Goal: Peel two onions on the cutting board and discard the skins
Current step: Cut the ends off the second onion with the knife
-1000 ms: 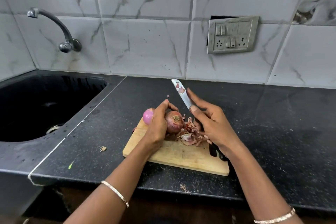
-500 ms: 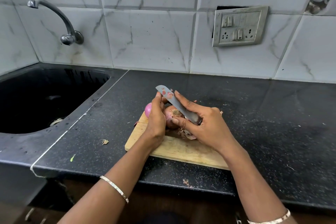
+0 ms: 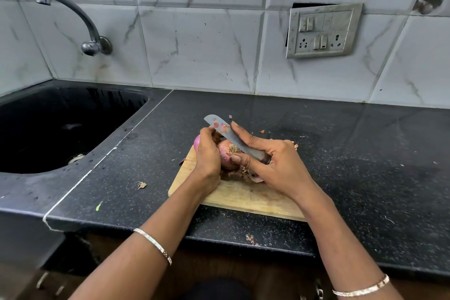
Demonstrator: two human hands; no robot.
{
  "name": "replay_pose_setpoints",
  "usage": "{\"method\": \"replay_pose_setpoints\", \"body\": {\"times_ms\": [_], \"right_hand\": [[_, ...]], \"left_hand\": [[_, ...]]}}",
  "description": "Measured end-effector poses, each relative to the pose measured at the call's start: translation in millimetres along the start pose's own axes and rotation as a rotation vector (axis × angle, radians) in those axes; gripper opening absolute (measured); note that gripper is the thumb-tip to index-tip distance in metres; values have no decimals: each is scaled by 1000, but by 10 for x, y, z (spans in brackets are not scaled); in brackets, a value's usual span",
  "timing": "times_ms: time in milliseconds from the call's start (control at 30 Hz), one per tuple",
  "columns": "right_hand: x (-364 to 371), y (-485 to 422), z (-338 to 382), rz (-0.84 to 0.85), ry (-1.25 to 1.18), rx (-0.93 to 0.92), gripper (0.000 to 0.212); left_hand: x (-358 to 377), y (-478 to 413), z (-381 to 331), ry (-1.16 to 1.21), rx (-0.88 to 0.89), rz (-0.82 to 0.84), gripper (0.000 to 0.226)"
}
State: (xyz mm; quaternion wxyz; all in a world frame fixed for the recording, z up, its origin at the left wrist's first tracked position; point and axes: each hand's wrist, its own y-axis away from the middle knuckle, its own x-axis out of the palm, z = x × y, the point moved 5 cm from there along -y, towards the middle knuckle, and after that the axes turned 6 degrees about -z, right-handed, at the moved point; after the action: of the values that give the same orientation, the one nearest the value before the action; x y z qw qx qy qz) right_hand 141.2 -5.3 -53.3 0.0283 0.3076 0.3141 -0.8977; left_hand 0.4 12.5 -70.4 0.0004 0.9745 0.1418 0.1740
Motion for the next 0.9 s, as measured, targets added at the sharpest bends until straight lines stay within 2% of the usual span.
{"method": "replay_pose_setpoints", "body": {"times_ms": [467,567,733,900], "right_hand": [[-101,256,262,-43,54,116,47],[-114,290,211,-144,-88,223,53],[114,468,249,-171,-429,444,56],[264,495,259,-247,-421,442,58]], "left_hand": [[49,12,2,14,-18,84,51],[57,-34,37,-32,20,109,56],[87,19,20,-1,-12,171,58],[98,63,29,-24,-77,236,68]]}}
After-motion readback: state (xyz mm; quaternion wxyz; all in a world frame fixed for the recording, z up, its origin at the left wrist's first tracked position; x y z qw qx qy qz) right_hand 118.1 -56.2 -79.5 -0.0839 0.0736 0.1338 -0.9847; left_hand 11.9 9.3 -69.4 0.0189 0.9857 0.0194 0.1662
